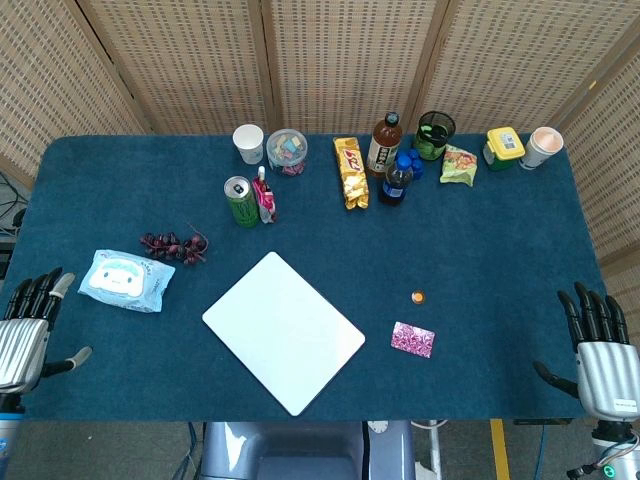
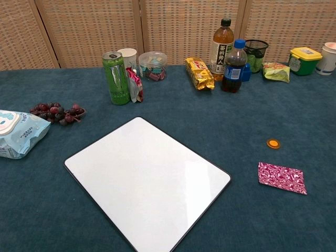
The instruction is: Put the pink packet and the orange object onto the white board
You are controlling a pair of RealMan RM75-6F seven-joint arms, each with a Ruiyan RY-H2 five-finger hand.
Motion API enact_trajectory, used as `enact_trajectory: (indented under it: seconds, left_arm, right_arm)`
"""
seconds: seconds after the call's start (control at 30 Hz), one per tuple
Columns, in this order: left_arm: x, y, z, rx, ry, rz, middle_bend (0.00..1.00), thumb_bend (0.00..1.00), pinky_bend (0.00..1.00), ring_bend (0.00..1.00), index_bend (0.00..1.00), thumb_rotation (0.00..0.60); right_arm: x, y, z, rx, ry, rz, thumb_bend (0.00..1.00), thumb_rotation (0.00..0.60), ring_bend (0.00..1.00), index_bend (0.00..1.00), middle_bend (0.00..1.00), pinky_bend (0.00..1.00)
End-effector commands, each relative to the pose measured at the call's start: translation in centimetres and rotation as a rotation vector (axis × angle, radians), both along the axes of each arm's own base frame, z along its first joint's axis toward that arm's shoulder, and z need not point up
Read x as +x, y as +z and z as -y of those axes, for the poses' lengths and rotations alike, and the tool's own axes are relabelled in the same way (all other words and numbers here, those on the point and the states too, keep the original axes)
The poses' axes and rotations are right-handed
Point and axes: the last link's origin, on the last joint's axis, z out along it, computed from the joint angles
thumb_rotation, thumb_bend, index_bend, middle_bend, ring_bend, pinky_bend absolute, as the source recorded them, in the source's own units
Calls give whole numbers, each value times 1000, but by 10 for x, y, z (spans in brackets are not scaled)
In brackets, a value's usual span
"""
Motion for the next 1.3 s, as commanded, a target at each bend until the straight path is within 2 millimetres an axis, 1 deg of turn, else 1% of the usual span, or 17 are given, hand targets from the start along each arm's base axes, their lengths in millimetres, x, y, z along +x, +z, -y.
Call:
enact_trajectory:
  seconds: [0.03,0.17,0.2,0.27,0.37,0.43,0.47,0.53,0.6,0.7,0.73,0.77,0.87,1.03,1.17,1.3]
  left_arm:
    - [0,0,1,1,0,0,0,0,0,0,0,600]
    - [1,2,1,5,-4,4,0,0,0,0,0,600]
    - [1,3,1,12,-5,9,0,0,0,0,0,600]
    - [0,5,2,21,-4,12,0,0,0,0,0,600]
    - [-1,6,2,21,-3,14,0,0,0,0,0,600]
    - [-2,5,0,18,6,13,0,0,0,0,0,600]
    - [-2,5,0,17,9,12,0,0,0,0,0,600]
    - [-2,5,-2,19,16,11,0,0,0,0,0,600]
    - [-1,5,-3,26,19,7,0,0,0,0,0,600]
    - [-1,3,-2,27,22,0,0,0,0,0,0,600]
    - [-1,3,-2,27,22,0,0,0,0,0,0,600]
    - [-2,2,-2,25,26,-3,0,0,0,0,0,600]
    - [-3,1,-5,24,35,-7,0,0,0,0,0,600]
    - [-3,1,-6,22,38,-8,0,0,0,0,0,600]
    - [-3,0,-5,21,37,-9,0,0,0,0,0,600]
    - [-3,0,-4,18,37,-6,0,0,0,0,0,600]
  right_arm:
    - [0,-1,0,6,1,-2,0,600,0,0,0,0]
    - [-1,-4,0,24,0,-5,0,600,0,0,0,0]
    - [0,-8,1,51,0,3,0,600,0,0,0,0]
    - [4,-19,5,148,17,43,0,600,0,11,0,0]
    - [13,-31,15,315,35,128,0,600,0,71,0,0]
    - [22,-41,29,410,48,154,0,600,0,106,0,0]
    - [25,-43,34,428,51,145,0,600,0,124,0,0]
    - [33,-52,49,456,73,90,0,600,0,157,0,0]
    - [39,-67,61,472,85,49,0,600,0,185,0,0]
    - [45,-89,75,505,70,38,0,600,0,211,0,0]
    - [46,-91,76,508,68,36,0,600,0,217,0,0]
    - [48,-98,82,516,62,23,0,600,0,228,0,0]
    - [52,-113,91,506,47,0,0,600,0,267,0,0]
    - [56,-132,96,481,21,-23,0,600,0,288,0,0]
    - [58,-151,92,498,10,-51,0,600,0,292,0,0]
    - [61,-165,90,507,10,-80,0,600,0,293,0,0]
